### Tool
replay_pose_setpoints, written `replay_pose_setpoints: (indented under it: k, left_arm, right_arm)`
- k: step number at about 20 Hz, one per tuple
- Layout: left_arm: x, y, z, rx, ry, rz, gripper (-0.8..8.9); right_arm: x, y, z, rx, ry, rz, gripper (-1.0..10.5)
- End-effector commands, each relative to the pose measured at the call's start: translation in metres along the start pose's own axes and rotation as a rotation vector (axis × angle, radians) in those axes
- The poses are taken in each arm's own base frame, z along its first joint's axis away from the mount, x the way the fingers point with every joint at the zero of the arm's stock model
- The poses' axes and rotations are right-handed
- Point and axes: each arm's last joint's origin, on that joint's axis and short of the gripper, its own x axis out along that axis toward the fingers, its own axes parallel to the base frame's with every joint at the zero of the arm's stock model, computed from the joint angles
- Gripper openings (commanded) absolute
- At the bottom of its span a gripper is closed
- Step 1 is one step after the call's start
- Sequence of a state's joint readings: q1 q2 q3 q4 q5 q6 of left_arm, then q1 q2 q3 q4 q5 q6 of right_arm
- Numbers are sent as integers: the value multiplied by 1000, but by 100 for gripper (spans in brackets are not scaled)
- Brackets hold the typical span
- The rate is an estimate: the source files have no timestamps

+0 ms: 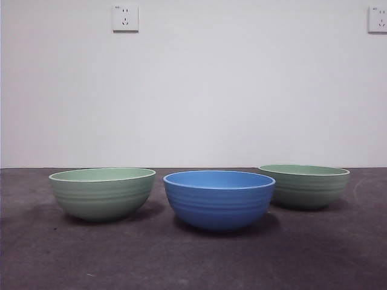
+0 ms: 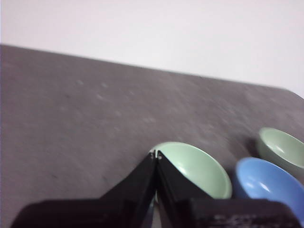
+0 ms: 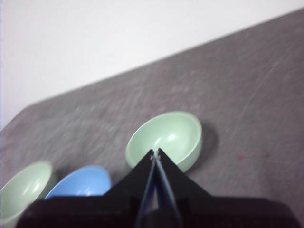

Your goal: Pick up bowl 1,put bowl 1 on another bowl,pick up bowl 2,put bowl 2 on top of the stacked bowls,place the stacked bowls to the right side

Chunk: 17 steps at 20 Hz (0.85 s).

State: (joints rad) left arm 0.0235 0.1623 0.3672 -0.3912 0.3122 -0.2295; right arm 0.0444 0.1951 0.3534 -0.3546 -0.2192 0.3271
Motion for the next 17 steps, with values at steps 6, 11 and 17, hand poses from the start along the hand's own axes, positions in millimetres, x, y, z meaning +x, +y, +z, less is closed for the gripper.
replay_pose_setpoints:
  k: [6, 11, 17]
  left_arm:
    - [-1, -15, 35, 34, 196, -189, -7]
    - [-4, -23, 51, 50, 307, -305, -7]
    - [-12, -30, 62, 69, 407, -371, -7]
  right_arm:
    - [-12, 23, 43, -155, 290, 121, -11]
    - [-17, 33, 62, -216, 474, 175, -11]
    - [-19, 39, 70, -220, 629, 213, -11]
